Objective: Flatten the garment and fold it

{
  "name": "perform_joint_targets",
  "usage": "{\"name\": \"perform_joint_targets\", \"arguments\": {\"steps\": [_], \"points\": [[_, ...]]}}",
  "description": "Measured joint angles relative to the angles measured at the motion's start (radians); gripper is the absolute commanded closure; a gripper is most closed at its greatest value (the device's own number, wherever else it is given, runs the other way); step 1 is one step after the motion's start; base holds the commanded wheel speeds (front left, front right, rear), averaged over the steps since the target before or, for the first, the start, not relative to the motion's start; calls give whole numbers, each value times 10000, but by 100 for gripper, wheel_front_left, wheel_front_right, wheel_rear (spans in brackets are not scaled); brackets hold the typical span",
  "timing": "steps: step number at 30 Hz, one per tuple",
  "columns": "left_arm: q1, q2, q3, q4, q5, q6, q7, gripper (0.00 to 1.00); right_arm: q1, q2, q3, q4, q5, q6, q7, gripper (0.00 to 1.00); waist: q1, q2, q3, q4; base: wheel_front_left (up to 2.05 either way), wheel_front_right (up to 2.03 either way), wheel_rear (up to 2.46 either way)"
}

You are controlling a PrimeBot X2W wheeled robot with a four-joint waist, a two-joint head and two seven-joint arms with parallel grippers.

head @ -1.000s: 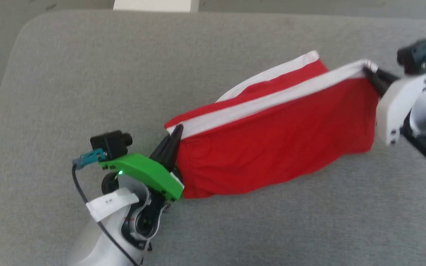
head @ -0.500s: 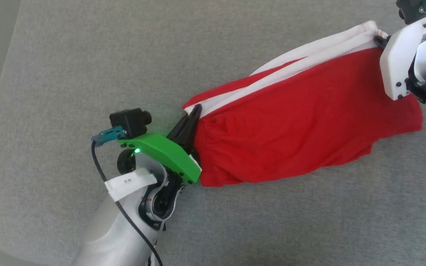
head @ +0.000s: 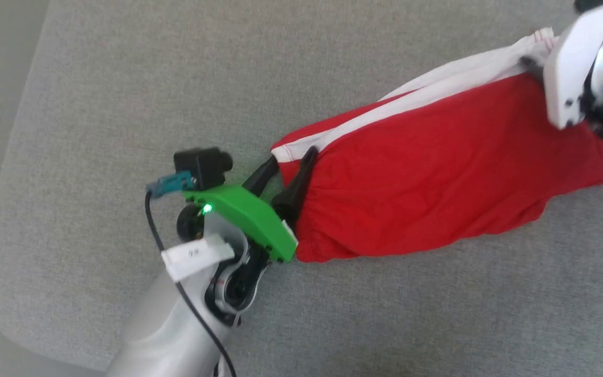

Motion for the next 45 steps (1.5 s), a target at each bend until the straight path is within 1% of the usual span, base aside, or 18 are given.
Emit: {"name": "perform_joint_targets", "arguments": {"steps": [5,9,13,15,17,19,22,23,26,31,35,39,45], "points": [[709,307,6,-125,130,222,-364,0,998,-2,52,-280,119,0,-1227,0,0,0,-585,-74,0,0,0],[1335,527,-6,-326,128,355,-384,0,1814,-104,77,-577,384,0,-1985,0,0,0,-1163,-147,0,0,0],[1852,721,54,-631,221,495,-794,0,2638,-188,-128,-922,644,0,-2717,0,-1,0,-1764,-227,0,0,0],[2016,815,125,-761,527,531,-1300,0,3067,-192,-385,-1108,708,0,-3126,0,0,0,-2064,-268,0,0,0],[2099,792,345,-800,616,520,-2008,0,3419,-188,-706,-1266,709,0,-3484,0,-1,0,-2311,-304,0,0,0],[2092,838,414,-709,1112,476,-2483,0,3745,-56,-1254,-1409,713,0,-3952,0,-1,0,-2541,-341,0,0,0],[2076,742,738,-616,1898,341,-2759,0,4122,178,-1845,-1664,539,0,-4462,0,-1,0,-2770,-391,0,0,0],[2072,675,922,-635,2192,284,-2765,0,4207,249,-2000,-1735,451,0,-4569,0,-1,0,-2803,-406,0,0,0],[2046,274,1841,-1049,3657,-69,-2798,0,4444,621,-2798,-1893,244,-2,-4853,0,-1,0,-2759,-436,0,0,0],[2123,-506,3133,-1427,5484,-629,-2798,0,4497,1342,-3753,-1904,-61,0,-4847,0,-2,0,-2514,-479,0,0,0],[2298,-817,3919,-1455,6353,-886,-2798,0,4360,1820,-4380,-1455,-476,0,-4226,0,-1,0,-2265,-512,0,0,0],[2452,-976,4514,-1473,6723,-1043,-2798,0,3880,2192,-4824,-918,-882,0,-3492,0,-1,0,-2002,-524,0,0,0],[2522,-1028,4964,-1584,6870,-1200,-2798,0,3178,2318,-5386,21,-1626,-2,-2199,0,-1,0,-1641,-436,0,0,0]]}}
